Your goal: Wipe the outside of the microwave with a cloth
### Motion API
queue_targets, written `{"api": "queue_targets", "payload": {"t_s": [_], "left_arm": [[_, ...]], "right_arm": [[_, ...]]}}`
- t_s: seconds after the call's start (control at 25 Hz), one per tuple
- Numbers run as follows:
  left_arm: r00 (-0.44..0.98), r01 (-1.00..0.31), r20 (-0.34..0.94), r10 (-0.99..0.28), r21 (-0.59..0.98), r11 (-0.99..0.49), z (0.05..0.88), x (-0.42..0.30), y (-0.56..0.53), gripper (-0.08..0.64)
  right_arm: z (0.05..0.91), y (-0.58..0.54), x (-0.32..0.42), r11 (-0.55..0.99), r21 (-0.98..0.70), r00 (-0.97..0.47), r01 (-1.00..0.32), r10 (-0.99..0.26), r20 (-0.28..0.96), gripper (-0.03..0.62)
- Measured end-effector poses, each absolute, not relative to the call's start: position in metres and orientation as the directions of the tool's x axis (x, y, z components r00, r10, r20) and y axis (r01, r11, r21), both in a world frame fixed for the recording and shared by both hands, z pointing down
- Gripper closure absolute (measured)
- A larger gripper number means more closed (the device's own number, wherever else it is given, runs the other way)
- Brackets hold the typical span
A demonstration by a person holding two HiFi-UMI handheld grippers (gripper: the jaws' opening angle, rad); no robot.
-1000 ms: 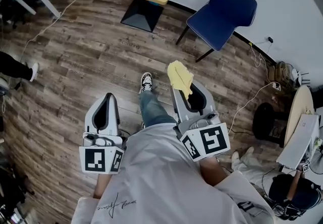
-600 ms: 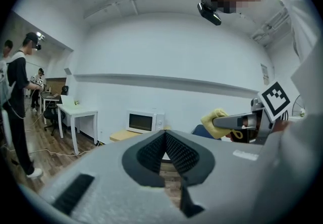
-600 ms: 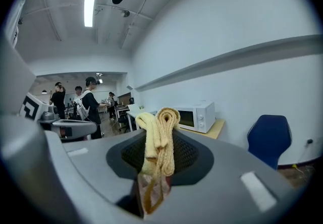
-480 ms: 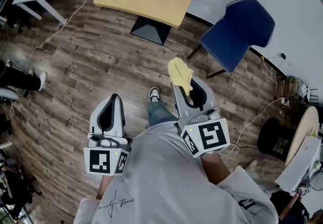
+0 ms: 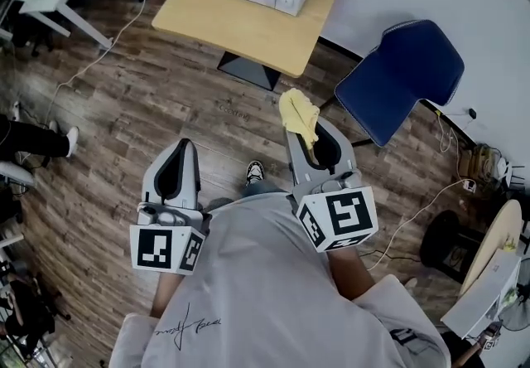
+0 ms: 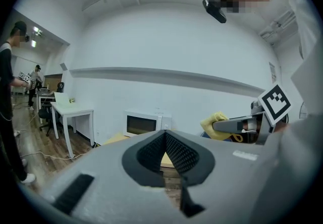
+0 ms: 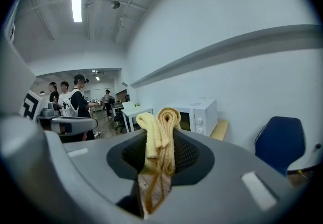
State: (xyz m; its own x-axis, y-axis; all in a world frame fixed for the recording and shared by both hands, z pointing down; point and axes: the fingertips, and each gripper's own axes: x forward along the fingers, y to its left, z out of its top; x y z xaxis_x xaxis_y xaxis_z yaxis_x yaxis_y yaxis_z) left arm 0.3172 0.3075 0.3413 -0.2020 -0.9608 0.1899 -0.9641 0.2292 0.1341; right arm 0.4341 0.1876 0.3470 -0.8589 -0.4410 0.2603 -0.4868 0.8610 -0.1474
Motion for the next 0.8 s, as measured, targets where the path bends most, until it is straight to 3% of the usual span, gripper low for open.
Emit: {"api": "queue_targets", "payload": {"t_s": [0.28,0.8], "left_arm": [[-0.195,-0.964,0.164,-0.967,0.149,0.22,0.342,0.29,0.258,0.571],[0.015,-0.985,0.172,-0.985,0.173,0.016,0.352,0.214,0.14,0.571]], "right_arm": [[0.36,0.138,0.41,0.846,-0.17,-0.845,-0.506,-0.447,0.293,0.489],[0.359,0.047,0.358,0.722,-0.21,-0.747,-0.659,-0.596,0.295,0.489]]}}
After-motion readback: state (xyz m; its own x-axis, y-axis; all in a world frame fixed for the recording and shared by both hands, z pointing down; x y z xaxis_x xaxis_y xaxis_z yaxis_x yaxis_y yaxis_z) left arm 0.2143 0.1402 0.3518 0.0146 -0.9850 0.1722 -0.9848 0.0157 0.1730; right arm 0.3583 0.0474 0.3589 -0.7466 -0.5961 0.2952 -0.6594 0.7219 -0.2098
